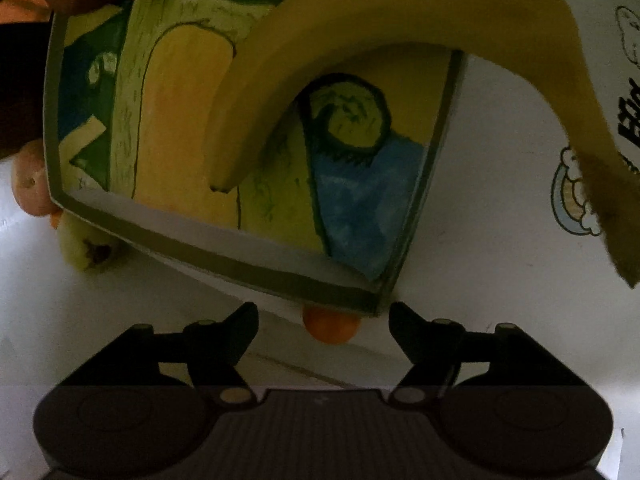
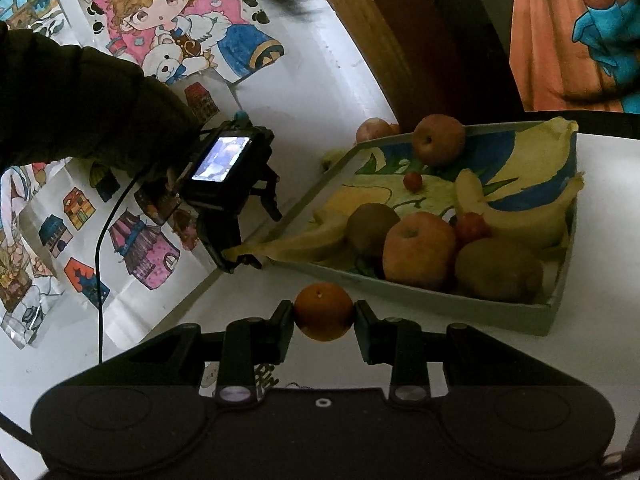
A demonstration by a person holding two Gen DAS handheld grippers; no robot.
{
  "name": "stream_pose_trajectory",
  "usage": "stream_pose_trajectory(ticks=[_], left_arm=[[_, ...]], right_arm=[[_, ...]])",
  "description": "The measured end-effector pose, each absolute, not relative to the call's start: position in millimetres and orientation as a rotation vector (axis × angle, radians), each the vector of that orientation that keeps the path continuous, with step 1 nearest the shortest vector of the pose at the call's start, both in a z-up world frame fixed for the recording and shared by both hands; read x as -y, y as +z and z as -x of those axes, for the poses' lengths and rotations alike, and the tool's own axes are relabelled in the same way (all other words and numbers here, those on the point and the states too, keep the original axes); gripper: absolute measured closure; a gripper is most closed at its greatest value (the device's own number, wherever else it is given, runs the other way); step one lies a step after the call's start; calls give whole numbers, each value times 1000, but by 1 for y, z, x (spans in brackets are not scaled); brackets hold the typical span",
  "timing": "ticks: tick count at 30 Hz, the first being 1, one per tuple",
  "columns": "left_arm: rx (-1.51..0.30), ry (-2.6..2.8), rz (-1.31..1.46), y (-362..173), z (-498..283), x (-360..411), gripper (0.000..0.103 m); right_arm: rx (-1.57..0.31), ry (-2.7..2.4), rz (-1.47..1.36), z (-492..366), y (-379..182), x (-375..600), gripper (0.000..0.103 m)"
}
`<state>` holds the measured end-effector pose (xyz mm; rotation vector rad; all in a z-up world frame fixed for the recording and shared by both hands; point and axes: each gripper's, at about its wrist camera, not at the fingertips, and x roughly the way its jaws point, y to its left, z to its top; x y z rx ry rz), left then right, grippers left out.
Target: Organize fruits
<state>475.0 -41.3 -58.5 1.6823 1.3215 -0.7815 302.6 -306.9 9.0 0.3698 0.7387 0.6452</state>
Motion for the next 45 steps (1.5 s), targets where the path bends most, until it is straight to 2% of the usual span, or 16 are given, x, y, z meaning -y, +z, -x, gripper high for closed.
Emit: stream_pose_trajectory(ticks=[3, 7, 11, 16, 22, 26, 27, 29, 30, 31, 33, 38, 41, 45], left_arm=[[-1343, -786, -1697, -64, -482, 41, 30], [-1385, -786, -1685, -65, -484, 39, 44], [-1414, -769, -1678, -65, -487, 33, 50], [-1450, -723, -1684, -71, -495, 25, 79], [-1447, -677, -1661, -73, -494, 19, 88], [-1388, -627, -1650, -69, -491, 16, 88], [-1380, -619, -1647, -69, -491, 15, 84], [-1334, -608, -1656, -67, -488, 14, 66], [-1296, -608, -1675, -67, -485, 14, 44], [-1262, -614, -1690, -67, -482, 13, 38], [-1252, -642, -1693, -66, -478, 12, 42], [-1234, -669, -1697, -69, -474, 10, 42], [-1250, -659, -1701, -75, -476, 7, 48], [-1273, -655, -1692, -76, -477, 14, 64]], right_arm=[[-731, 645, -385, -304, 7, 305, 68], [-729, 640, -396, -305, 6, 304, 68], [-729, 638, -398, -305, 6, 305, 68], [-730, 638, -399, -306, 5, 305, 68], [-729, 646, -395, -303, 5, 304, 68], [-730, 652, -384, -300, 6, 302, 68], [-730, 654, -381, -299, 7, 302, 68], [-730, 656, -377, -297, 8, 301, 68], [-732, 657, -374, -297, 8, 301, 68], [-733, 659, -371, -296, 8, 300, 68], [-736, 660, -368, -295, 7, 298, 68], [-738, 668, -369, -293, 7, 293, 68], [-737, 668, -368, -293, 8, 291, 68], [-737, 667, -365, -294, 8, 289, 68]])
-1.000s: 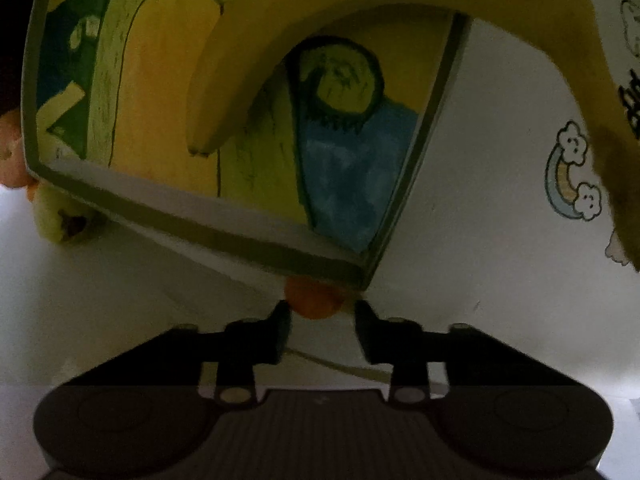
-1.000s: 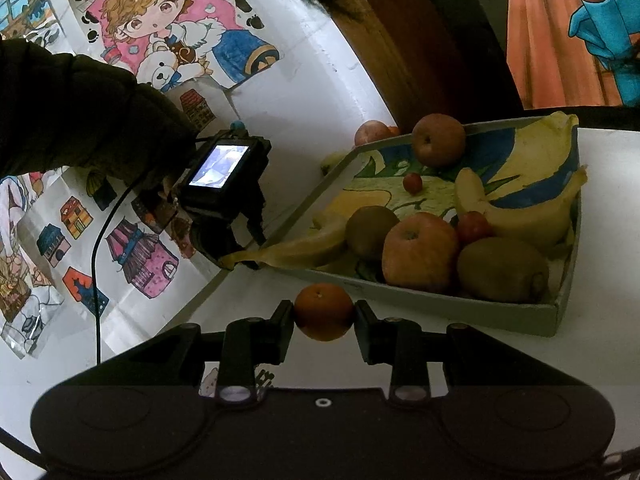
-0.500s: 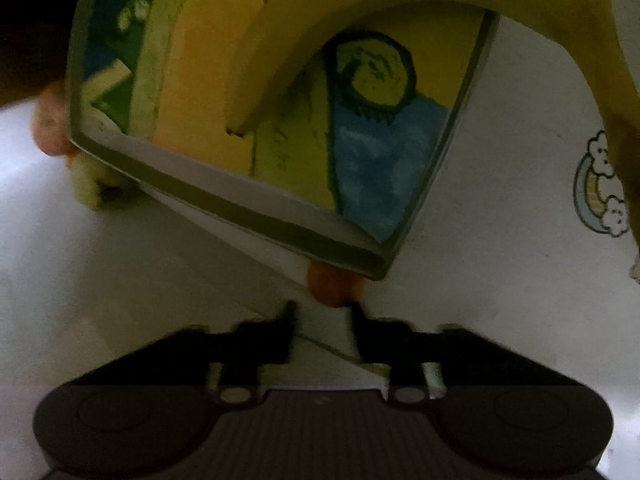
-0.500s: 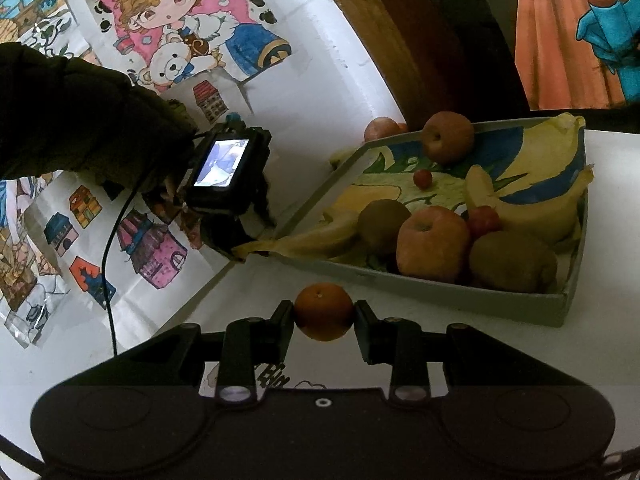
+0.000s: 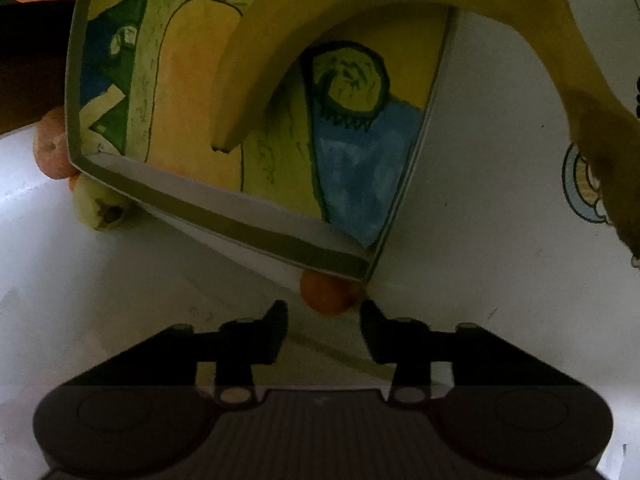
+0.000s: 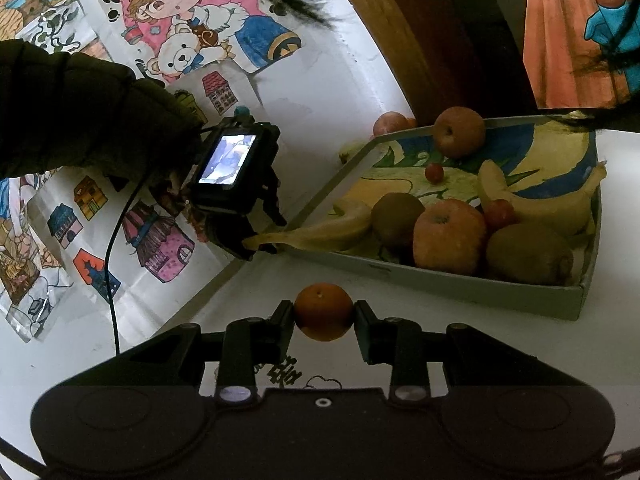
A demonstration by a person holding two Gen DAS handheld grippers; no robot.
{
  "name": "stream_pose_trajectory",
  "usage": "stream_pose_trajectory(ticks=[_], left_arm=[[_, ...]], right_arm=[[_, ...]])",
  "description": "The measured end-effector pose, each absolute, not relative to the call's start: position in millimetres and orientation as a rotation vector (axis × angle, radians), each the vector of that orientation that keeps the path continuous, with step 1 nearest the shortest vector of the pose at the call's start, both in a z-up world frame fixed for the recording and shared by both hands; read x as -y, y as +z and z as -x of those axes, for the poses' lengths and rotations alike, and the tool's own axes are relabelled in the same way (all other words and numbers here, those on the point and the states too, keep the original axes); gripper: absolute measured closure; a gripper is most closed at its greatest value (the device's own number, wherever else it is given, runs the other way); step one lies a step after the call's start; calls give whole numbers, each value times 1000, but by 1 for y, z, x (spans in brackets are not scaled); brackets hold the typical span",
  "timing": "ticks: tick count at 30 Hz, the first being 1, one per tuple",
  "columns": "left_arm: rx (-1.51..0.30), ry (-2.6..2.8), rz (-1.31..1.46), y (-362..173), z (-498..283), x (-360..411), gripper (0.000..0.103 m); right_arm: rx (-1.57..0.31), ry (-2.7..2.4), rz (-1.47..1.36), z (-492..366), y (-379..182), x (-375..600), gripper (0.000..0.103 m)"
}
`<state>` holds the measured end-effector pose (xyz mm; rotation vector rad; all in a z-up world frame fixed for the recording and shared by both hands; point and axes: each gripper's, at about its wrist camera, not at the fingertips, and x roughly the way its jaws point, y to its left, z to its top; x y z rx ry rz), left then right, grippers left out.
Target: Organize fruits
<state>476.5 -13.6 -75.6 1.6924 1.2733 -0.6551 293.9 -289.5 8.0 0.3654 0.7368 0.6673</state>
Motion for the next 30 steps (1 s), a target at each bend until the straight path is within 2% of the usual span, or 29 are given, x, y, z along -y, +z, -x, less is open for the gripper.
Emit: stream_pose_trajectory(ticks=[4, 14, 18, 23, 24, 27, 30], left_arm=[[-1274, -671, -1677, -74, -480, 9, 73], [-1286, -638, -1645, -60, -466, 16, 78], [-1287, -601, -1598, -51, -451, 12, 93], [-1282, -592, -1487, -38, -432, 10, 93], [-1276, -592, -1477, -37, -428, 9, 92], [-1237, -571, -1461, -39, -421, 7, 79], [-1187, -484, -1429, -36, -419, 1, 51]], right_arm=[[-740, 665, -366, -293, 8, 288, 68], [-752, 668, -354, -292, 6, 284, 68], [-755, 677, -339, -294, 8, 280, 68], [-757, 693, -317, -299, 12, 274, 68], [-757, 696, -310, -299, 13, 272, 68], [-757, 706, -293, -299, 16, 269, 68], [-764, 710, -286, -299, 16, 265, 68]])
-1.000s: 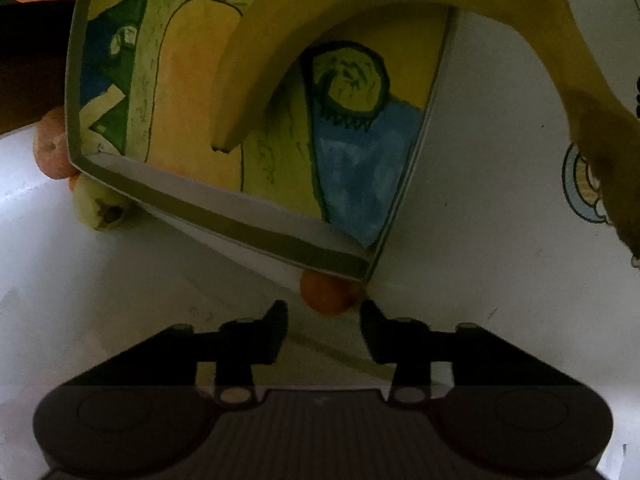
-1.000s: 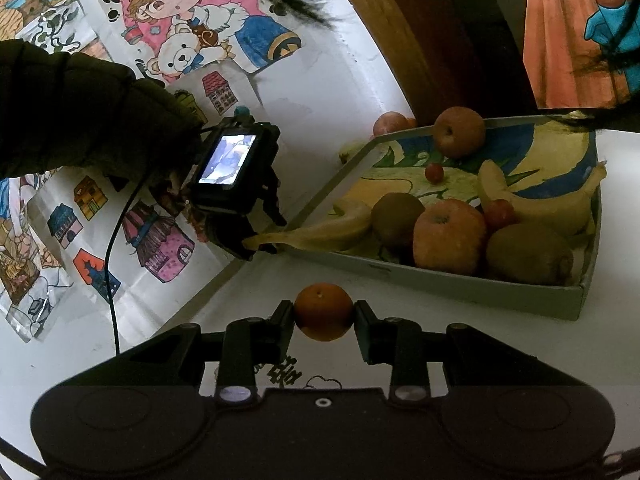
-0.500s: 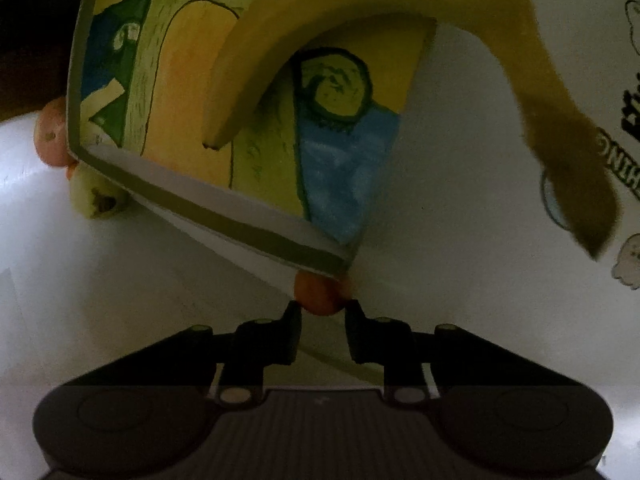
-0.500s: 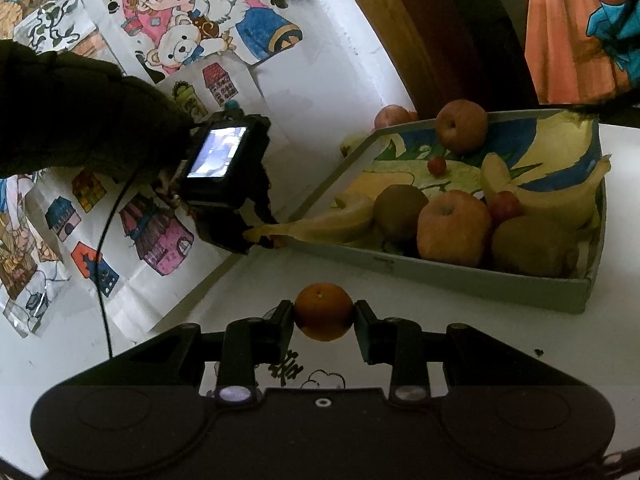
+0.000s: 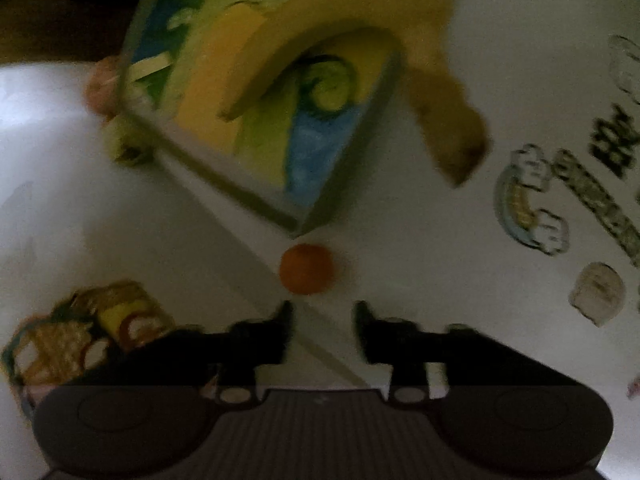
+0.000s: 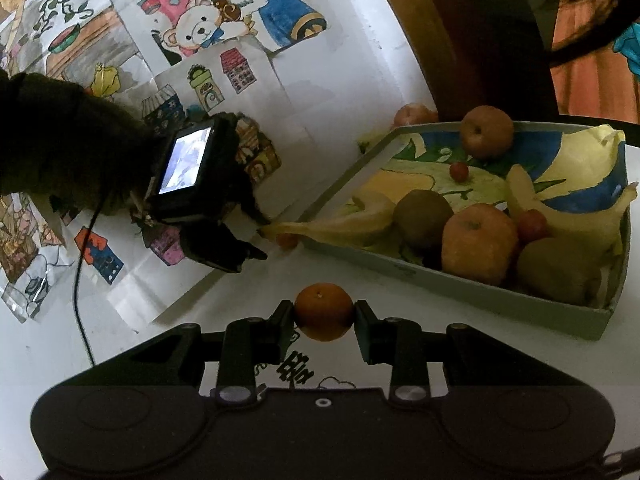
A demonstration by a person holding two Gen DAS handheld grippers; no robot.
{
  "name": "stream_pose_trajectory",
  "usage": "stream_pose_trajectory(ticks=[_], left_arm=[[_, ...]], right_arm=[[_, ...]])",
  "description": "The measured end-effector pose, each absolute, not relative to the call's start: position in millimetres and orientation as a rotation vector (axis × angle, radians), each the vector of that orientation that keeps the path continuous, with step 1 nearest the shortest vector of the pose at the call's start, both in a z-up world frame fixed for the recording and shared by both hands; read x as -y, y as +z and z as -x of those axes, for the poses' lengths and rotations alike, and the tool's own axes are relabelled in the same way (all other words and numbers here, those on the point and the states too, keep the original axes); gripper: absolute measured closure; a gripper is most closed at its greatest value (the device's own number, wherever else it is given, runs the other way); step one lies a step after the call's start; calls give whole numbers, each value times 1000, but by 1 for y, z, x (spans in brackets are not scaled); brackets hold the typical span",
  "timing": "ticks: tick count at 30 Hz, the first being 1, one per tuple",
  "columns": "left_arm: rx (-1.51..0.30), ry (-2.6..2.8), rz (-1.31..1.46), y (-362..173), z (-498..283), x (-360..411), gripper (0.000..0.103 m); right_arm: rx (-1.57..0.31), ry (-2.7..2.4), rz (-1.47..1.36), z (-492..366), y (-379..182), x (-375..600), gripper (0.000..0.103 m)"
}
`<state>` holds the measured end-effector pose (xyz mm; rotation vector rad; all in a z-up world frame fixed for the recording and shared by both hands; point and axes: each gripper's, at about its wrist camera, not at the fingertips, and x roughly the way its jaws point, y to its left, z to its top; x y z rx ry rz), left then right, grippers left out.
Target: Organize fruits
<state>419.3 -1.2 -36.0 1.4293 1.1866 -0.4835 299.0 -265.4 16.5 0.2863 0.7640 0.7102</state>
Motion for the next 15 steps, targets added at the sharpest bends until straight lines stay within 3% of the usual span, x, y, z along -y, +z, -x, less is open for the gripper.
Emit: stream_pose_trajectory(ticks=[1, 6, 9, 15], left_arm=[[-1169, -463, -1411, -35, -419, 0, 47], [-1105, -423, -1320, -31, -419, -1, 46], [-1098, -386, -1251, -35, -424, -2, 53], [-1067, -378, -1196, -33, -425, -4, 54]], right_arm=[[-763, 710, -287, -299, 17, 264, 68], [-761, 705, -276, -305, 18, 254, 68], [-754, 704, -269, -311, 20, 248, 68], [-757, 709, -259, -317, 21, 240, 68]])
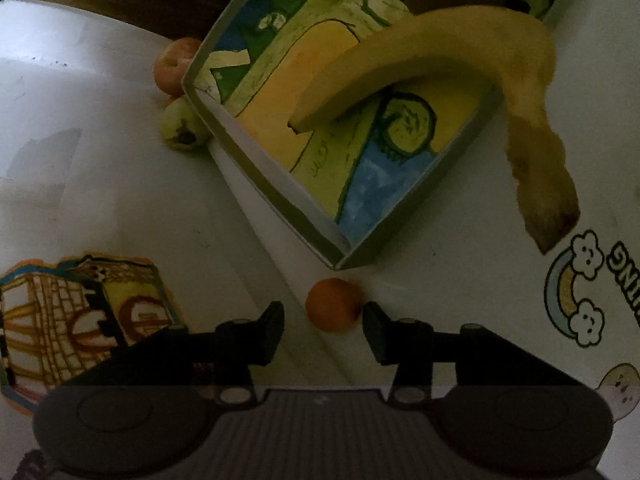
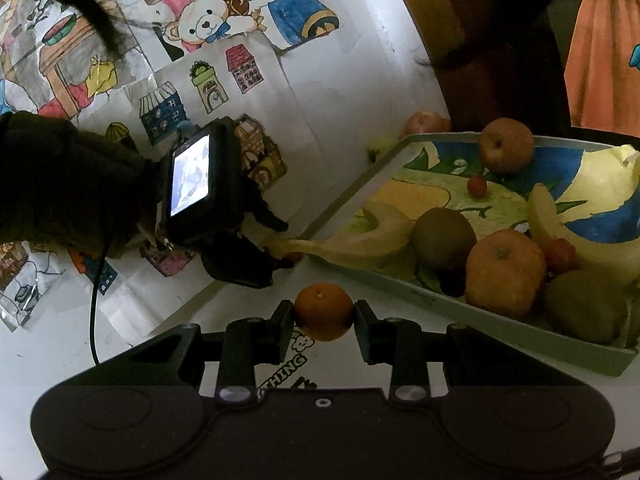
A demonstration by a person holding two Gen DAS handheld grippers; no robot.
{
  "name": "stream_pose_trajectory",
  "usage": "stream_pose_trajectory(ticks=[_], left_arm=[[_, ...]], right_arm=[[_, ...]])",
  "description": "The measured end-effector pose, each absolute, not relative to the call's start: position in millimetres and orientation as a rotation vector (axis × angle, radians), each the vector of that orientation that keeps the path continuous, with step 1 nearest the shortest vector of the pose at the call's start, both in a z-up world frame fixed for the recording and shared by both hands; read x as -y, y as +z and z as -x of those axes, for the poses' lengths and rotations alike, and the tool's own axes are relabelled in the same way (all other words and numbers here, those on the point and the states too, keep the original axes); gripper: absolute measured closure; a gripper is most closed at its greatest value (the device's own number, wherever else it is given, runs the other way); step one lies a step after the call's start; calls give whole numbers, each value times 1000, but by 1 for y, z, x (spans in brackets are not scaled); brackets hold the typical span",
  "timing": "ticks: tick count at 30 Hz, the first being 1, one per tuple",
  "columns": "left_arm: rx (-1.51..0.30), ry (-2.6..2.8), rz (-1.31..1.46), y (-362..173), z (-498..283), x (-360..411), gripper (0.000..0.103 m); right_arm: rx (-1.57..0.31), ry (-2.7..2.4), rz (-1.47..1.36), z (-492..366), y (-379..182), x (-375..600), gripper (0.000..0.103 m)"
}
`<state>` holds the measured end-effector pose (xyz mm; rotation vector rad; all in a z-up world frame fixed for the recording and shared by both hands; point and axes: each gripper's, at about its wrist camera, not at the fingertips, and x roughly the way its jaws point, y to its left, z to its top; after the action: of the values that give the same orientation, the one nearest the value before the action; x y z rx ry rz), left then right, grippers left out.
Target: Organize fruits
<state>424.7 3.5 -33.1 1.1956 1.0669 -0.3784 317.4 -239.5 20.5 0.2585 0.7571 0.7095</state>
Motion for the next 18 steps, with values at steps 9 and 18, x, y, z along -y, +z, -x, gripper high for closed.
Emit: stream_pose_trajectory(ticks=[9, 18], left_arm=[[-1099, -409, -1153, -36, -435, -7, 68], [-1093, -394, -1081, -32, -432, -9, 72]], right_arm=[[-762, 718, -267, -315, 20, 237, 68], [-768, 713, -267, -313, 18, 239, 68]])
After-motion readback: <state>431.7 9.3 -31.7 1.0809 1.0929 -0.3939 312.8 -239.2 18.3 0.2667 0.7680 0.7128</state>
